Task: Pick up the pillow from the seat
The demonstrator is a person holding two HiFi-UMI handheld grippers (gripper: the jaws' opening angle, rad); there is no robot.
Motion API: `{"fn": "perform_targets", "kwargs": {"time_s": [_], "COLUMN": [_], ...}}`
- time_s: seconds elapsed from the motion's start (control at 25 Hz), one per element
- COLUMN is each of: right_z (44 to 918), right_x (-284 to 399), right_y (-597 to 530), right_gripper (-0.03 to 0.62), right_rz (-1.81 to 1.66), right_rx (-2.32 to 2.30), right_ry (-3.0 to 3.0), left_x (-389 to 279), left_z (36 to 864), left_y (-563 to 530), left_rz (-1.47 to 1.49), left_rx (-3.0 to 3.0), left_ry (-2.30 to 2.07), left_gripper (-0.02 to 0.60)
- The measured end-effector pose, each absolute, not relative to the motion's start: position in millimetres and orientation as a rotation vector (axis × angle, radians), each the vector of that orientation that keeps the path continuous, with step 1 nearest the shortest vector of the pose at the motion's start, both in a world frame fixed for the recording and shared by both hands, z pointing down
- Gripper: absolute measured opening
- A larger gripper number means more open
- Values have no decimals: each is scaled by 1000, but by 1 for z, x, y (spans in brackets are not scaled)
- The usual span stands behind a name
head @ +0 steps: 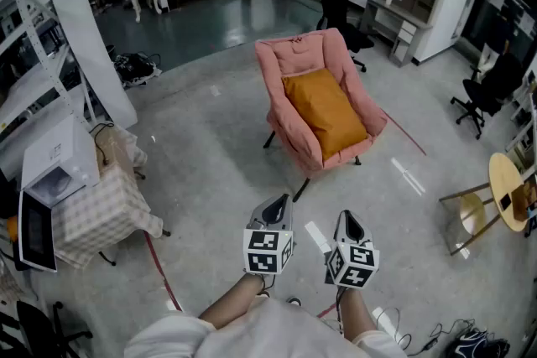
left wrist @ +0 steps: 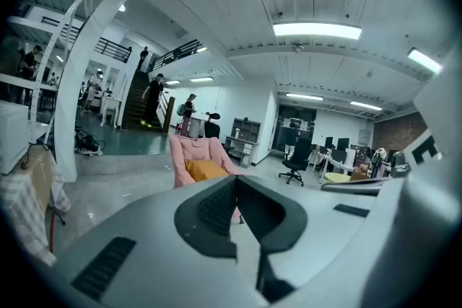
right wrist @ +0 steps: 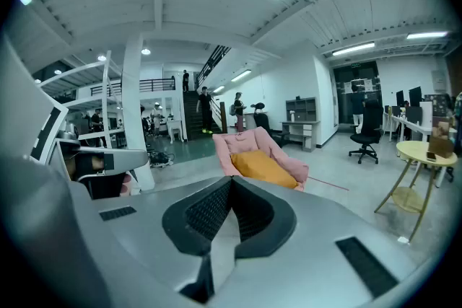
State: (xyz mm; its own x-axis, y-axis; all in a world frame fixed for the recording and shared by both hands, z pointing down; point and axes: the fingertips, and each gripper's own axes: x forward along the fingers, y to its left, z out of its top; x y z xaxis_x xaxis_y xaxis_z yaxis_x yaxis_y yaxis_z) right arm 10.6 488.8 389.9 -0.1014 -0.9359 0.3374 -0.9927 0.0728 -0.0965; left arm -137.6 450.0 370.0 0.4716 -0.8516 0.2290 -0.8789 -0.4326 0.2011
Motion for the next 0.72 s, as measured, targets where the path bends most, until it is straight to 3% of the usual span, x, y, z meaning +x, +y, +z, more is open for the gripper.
{"fn": "perform_targets", "kwargs": {"time_s": [0.72], "right_z": [409], "right_x": [4], "right_y": [452], "right_gripper": [29], "right_rz": [506], "right_rx": [2025], "right_ry": [-2108], "left_x": [-165], "left_z": [393], "left_y": [408], "left_rz": [159], "left_rx": [2401], "left_ry": [-1452], "left_gripper": [8]}}
